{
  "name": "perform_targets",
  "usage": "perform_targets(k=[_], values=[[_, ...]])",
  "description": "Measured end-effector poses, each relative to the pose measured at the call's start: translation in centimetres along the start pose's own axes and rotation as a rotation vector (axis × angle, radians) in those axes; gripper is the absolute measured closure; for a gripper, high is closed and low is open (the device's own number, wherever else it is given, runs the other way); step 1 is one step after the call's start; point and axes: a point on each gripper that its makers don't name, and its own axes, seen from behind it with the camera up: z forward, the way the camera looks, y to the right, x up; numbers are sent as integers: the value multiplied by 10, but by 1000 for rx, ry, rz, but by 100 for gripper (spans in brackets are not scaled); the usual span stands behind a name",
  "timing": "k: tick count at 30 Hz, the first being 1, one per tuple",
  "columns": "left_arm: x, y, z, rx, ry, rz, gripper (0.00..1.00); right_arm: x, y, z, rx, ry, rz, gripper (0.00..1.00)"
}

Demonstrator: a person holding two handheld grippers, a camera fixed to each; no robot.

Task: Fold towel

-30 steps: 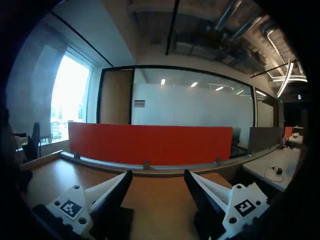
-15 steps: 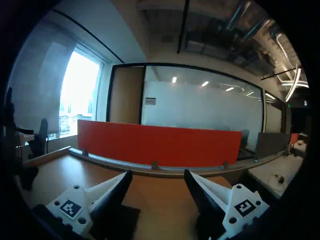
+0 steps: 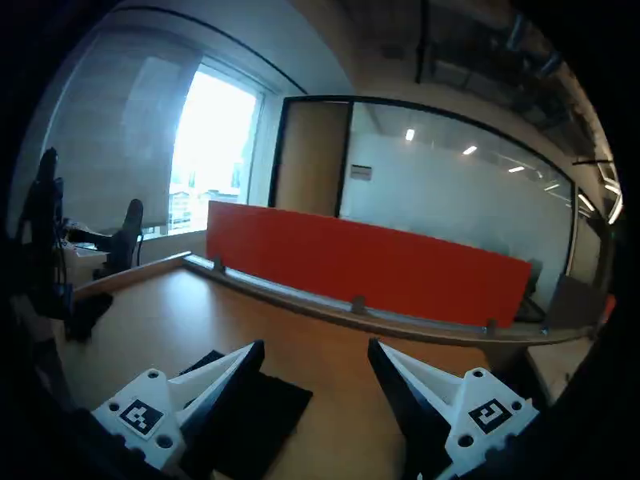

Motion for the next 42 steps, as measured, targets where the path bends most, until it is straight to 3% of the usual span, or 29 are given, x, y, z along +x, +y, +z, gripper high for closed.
perform_targets(k=[5,21,42], values=[[-13,14,0,-57,-41,16,6,-9,-12,1,59,-42,-23,0],[-55,34,9,-127,-113,60,6,-60,-37,6,155,-149,-71,0],[-157,77,29,-213,-253,124,6,-165,-62,24,229,-294,-116,0]])
